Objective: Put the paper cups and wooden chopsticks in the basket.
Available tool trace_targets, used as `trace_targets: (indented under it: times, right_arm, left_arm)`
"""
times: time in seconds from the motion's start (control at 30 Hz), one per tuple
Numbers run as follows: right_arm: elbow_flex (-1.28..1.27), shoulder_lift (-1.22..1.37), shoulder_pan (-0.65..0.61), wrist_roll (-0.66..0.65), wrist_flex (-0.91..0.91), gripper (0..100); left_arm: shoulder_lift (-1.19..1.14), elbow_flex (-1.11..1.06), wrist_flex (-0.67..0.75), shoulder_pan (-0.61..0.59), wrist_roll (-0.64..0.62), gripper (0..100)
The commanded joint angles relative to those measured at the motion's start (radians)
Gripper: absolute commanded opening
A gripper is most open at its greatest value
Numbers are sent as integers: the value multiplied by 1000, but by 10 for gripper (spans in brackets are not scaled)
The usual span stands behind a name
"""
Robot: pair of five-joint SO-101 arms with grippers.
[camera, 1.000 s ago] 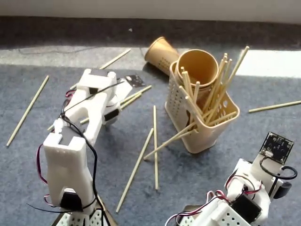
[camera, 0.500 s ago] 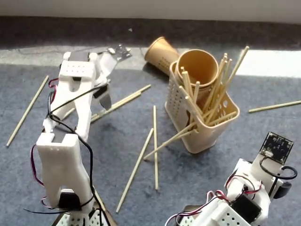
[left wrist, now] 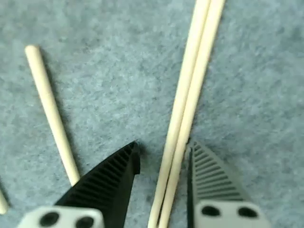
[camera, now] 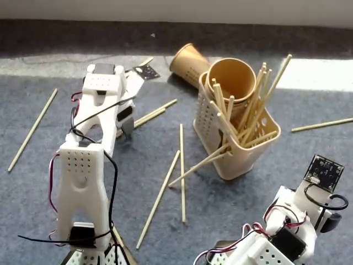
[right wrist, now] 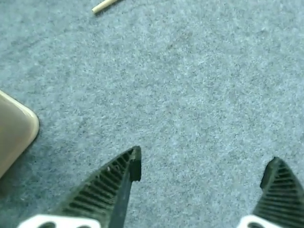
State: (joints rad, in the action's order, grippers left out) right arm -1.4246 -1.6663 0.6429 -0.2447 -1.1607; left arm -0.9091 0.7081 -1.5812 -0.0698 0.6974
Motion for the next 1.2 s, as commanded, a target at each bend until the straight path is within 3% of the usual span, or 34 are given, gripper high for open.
trace_targets:
  times: [0.0, 0.1, 0.23, 0.5, 0.63, 0.87, 1.17]
  right_arm:
    - [5, -8, 5, -11, -4, 382]
    - [5, -8, 5, -11, -4, 382]
    - [4, -8, 5, -11, -4, 382]
    - [4, -7, 4, -9, -4, 382]
    - [4, -5, 4, -8, -4, 382]
    - [-12, -8, -13, -6, -1, 382]
    - [-30, -8, -41, -8, 4, 382]
  left_arm:
    - [-10, 243, -121, -15, -2, 21]
    - [-8, 410, -183, -12, -18, 3]
    - [33, 628, -186, -16, -152, 4]
    - [314, 974, -132, 50, -628, 4]
    - [558, 929, 29, 220, -764, 5]
    - [753, 760, 150, 696, -888, 5]
    - [700, 455, 370, 846, -890, 5]
